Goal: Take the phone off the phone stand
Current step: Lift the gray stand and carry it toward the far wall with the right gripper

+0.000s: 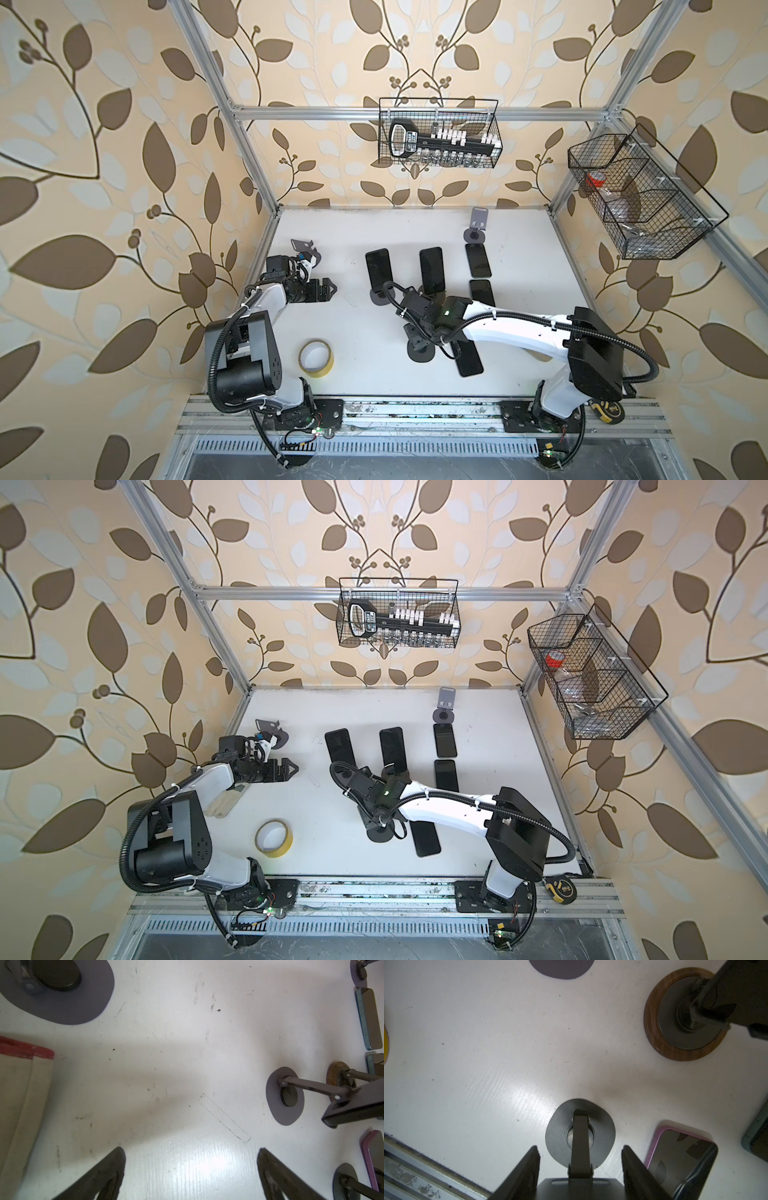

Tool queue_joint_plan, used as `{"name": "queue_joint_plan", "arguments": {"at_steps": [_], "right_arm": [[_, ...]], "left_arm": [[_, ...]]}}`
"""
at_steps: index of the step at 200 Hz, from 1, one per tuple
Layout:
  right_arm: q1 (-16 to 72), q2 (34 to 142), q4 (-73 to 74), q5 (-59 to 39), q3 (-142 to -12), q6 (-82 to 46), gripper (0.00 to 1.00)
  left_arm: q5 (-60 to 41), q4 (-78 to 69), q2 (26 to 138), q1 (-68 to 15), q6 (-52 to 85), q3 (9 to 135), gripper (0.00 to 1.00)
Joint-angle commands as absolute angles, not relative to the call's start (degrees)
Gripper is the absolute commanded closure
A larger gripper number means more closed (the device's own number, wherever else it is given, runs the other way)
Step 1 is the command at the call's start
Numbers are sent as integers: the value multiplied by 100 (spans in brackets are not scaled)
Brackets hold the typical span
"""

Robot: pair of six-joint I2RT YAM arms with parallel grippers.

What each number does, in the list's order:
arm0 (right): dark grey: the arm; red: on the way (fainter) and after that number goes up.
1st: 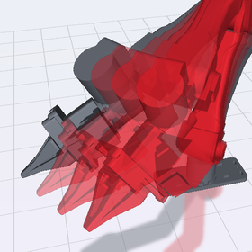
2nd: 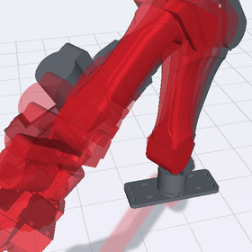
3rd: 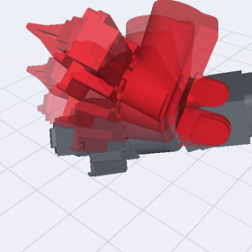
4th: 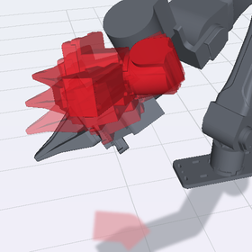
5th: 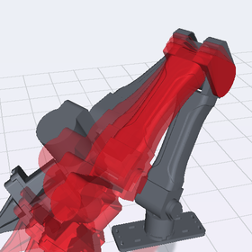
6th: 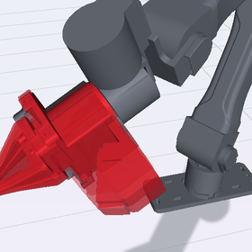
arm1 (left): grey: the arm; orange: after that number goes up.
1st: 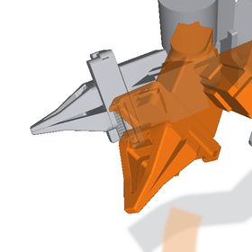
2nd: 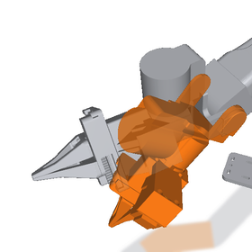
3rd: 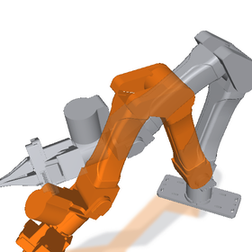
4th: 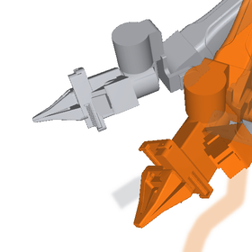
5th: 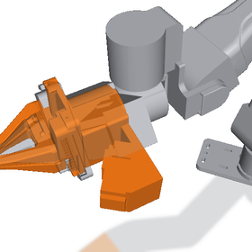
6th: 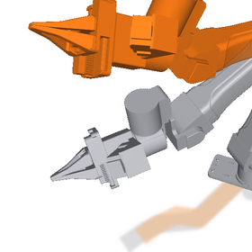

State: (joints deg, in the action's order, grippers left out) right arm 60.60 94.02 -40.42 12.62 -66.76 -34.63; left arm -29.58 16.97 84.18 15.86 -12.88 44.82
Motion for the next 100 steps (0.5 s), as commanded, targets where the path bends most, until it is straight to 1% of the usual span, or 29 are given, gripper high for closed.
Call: {"name": "queue_joint_plan", "arguments": {"at_steps": [1,21,47,78,100], "right_arm": [[5978,9024,-4434,1146,-6847,-3431,42],[5804,8706,-4695,1155,-6770,-3354,42],[5343,8102,-5022,1023,-6573,-3212,43],[4512,7391,-5314,822,-6298,-2936,43],[3752,7127,-5423,599,-6148,-2713,44]], "left_arm": [[-3032,1773,8375,1656,-1292,4634,1],[-3023,1763,8340,1662,-1301,4623,1],[-2999,1754,8300,1668,-1314,4607,1],[-2975,1743,8299,1666,-1318,4614,1],[-2971,1741,8304,1664,-1318,4623,1]]}}
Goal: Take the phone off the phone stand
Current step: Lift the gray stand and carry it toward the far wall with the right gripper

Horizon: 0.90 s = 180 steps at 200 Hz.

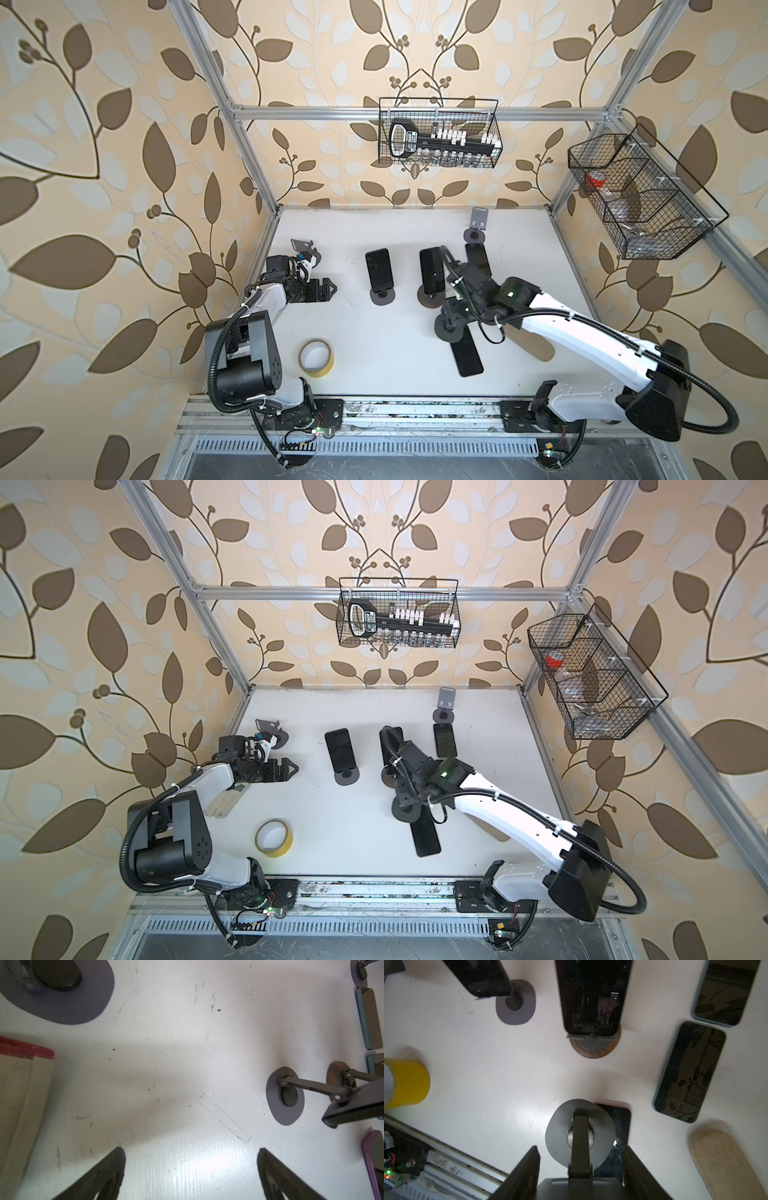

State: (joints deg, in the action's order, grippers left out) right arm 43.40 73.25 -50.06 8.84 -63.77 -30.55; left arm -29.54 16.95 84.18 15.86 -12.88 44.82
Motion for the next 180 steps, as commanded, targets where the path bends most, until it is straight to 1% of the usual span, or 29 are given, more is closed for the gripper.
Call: {"name": "queue_joint_plan", "arguments": {"at_steps": [1,28,58,114,180], "right_arm": [[3717,7110,-5427,594,-6146,-2701,44],[2942,6995,-5438,545,-6110,-2408,44],[2411,7147,-5358,565,-6256,-2169,45],[2113,7716,-5247,1028,-7023,-2041,45],[1798,8727,-4985,1037,-8189,-1940,45]], "left_arm": [[-2971,1741,8304,1663,-1318,4623,1],[-2938,1717,8303,1661,-1318,4605,1],[-2927,1709,8300,1667,-1318,4588,1],[-2953,1710,8301,1699,-1315,4597,1],[-2971,1706,8302,1711,-1318,4588,1]]}}
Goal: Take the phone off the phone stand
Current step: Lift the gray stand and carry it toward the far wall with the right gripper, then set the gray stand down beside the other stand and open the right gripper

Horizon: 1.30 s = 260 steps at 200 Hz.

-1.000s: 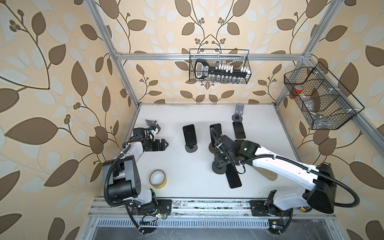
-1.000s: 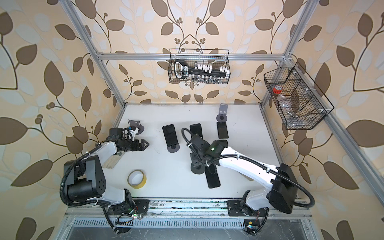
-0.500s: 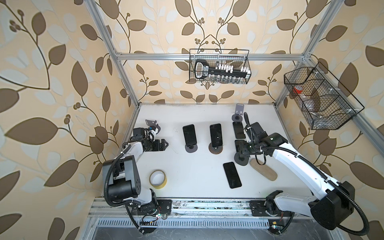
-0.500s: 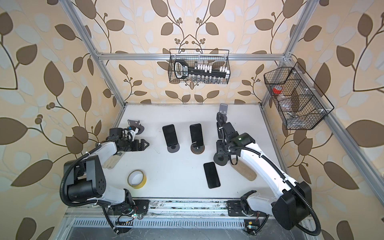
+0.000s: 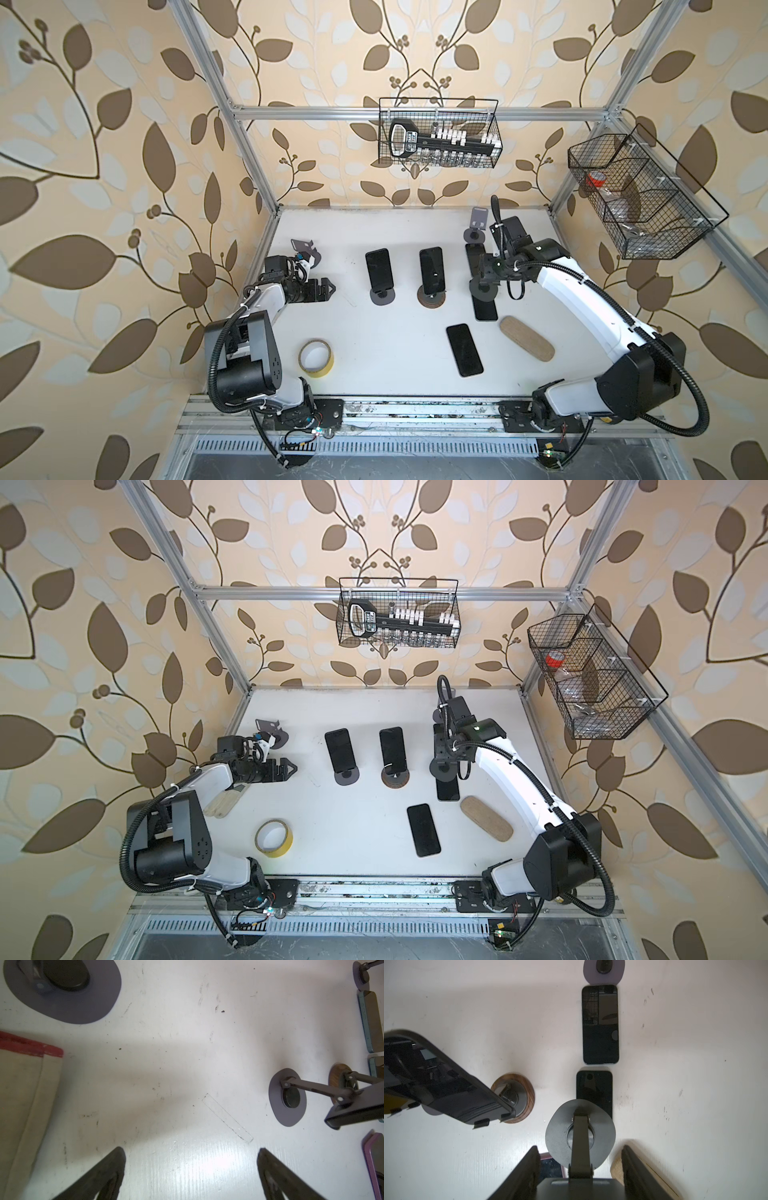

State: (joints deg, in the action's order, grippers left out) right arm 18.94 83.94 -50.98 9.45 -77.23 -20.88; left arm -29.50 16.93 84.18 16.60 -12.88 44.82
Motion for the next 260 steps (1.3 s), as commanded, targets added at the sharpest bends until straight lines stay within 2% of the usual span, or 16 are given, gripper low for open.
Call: {"name": "queue_joint_plan", "arguments": {"at_steps": [1,176,260], "right_arm": [[1796,8749,-4975,1037,-8208,-1941,46],[1778,12514,-4592,1164,-11776,-1722,46],[1694,13520,-4569,1146,-12853,-1553,47]], "left_arm": [[-2975,1705,8304,1708,-1318,4588,1],[-2971,1790,8347,1715,-1295,4663,1],[-2969,1804,8390,1715,-1288,4688,1]]}}
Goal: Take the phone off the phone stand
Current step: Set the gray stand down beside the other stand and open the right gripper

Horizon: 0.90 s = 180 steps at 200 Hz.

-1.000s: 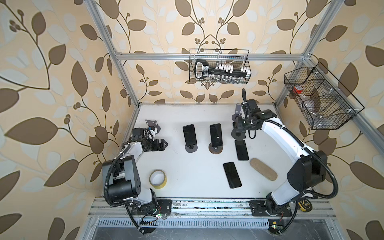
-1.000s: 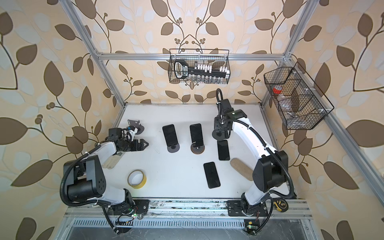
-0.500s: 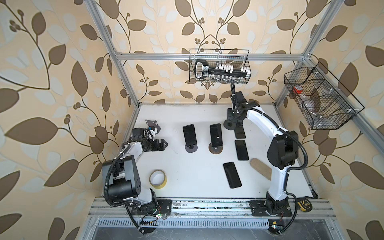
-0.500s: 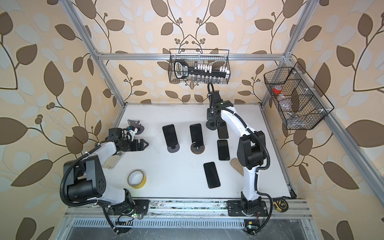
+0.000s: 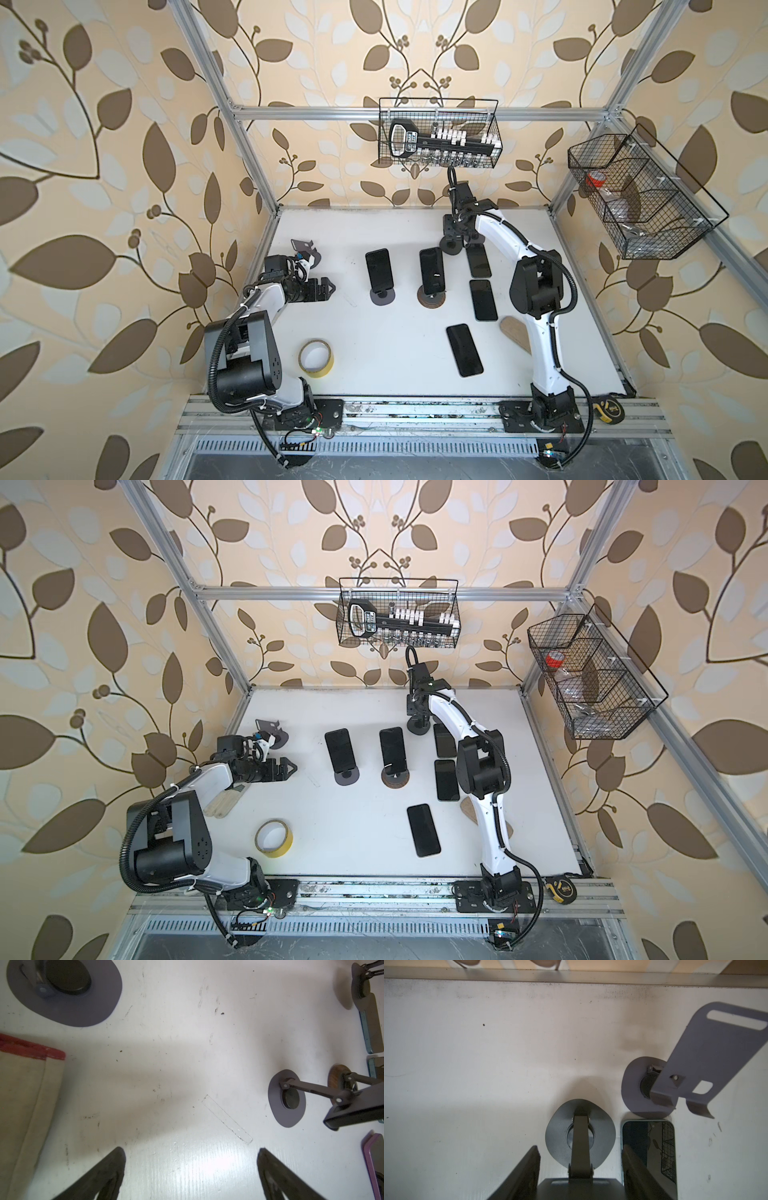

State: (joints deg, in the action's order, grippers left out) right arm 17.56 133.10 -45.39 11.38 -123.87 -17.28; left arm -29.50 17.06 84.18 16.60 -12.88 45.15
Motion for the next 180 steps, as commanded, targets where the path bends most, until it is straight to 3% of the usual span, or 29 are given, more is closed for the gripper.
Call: {"name": "queue_joint_plan", "arguments": {"at_steps": [1,125,180], "right_arm": [[1691,13532,-4583,1144,-12878,-1545,46],[1510,14276,-4519,921,-13458,-1380,46],[1498,14052,-4551,811,-13433,-1282,30]], "left_arm": [[-2970,1807,8392,1719,-1290,4691,1],[-2997,1845,8464,1720,-1266,4719,1],[-2997,1871,8498,1716,-1270,4743,1]]}}
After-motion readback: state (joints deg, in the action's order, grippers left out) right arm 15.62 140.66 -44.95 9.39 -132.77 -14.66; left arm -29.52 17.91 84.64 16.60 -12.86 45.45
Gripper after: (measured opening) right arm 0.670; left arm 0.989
